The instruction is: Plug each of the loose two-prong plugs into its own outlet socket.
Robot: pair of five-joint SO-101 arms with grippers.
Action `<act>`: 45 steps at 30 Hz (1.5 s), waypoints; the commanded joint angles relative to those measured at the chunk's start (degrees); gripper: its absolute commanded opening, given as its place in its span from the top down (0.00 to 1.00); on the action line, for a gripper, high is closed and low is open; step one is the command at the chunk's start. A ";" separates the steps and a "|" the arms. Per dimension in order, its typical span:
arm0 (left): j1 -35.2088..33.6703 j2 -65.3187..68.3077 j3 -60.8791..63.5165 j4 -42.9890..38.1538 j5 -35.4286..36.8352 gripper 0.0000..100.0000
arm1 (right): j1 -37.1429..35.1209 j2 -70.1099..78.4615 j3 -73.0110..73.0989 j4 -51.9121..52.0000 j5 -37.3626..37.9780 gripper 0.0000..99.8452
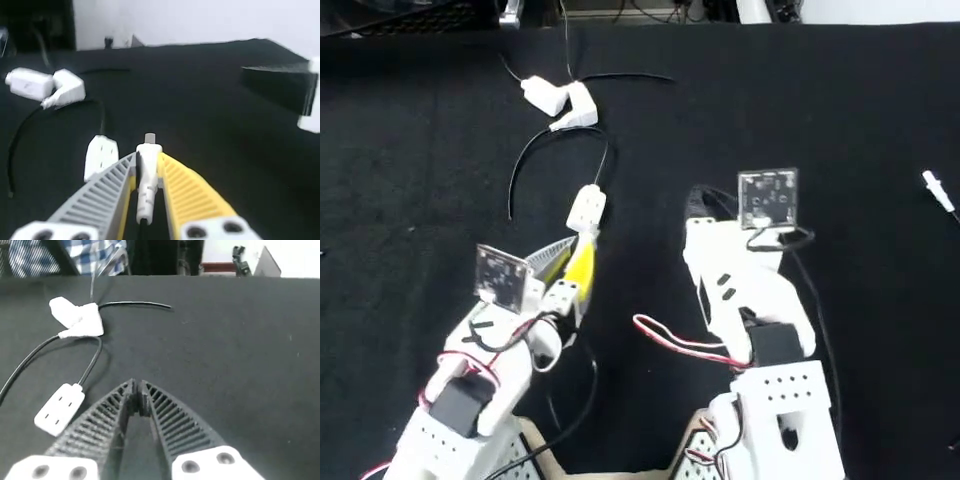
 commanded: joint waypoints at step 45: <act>-12.79 93.45 -69.14 12.84 42.37 0.97 | 8.09 44.35 -14.55 -14.77 -8.53 0.96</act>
